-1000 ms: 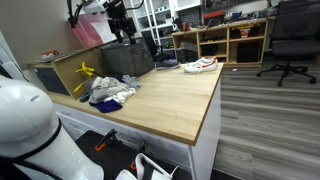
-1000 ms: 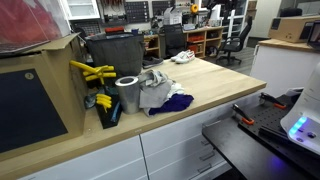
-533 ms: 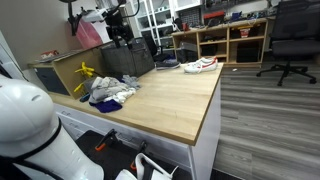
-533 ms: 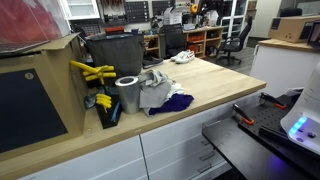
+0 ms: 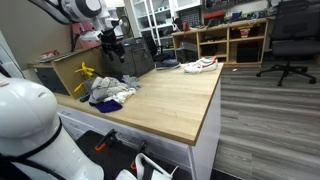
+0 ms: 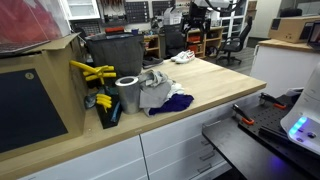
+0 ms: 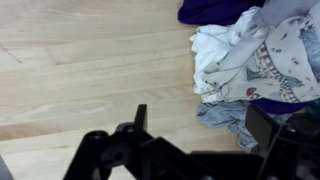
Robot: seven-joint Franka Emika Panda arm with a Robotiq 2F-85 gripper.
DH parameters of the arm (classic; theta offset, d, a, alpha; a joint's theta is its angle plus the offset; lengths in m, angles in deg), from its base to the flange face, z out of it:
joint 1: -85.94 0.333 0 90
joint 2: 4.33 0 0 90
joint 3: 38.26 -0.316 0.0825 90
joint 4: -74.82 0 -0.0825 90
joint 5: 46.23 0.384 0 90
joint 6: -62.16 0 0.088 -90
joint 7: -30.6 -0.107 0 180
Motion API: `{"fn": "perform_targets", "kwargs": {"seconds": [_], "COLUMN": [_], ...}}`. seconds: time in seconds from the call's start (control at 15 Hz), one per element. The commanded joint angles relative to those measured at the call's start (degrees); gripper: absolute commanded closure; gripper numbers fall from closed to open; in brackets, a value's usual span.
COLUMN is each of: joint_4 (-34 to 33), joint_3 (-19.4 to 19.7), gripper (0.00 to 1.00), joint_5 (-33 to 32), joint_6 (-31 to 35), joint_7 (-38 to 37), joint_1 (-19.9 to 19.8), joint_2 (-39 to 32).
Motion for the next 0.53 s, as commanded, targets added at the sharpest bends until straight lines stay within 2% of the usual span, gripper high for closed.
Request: {"fn": "perform_targets", "kwargs": {"seconds": [0.0, 0.47], "joint_4": [-1.43, -6.01], "joint_3": [-0.8, -2.27], "gripper": [0.0, 0.0], "joint_5": [3.27, 7.53], "joint_6": [1.58, 2.71], "joint_7": [-1.0, 1.42], "joint_1": [2.33, 6.43], "joint_2": [-4.57, -13.28]}}
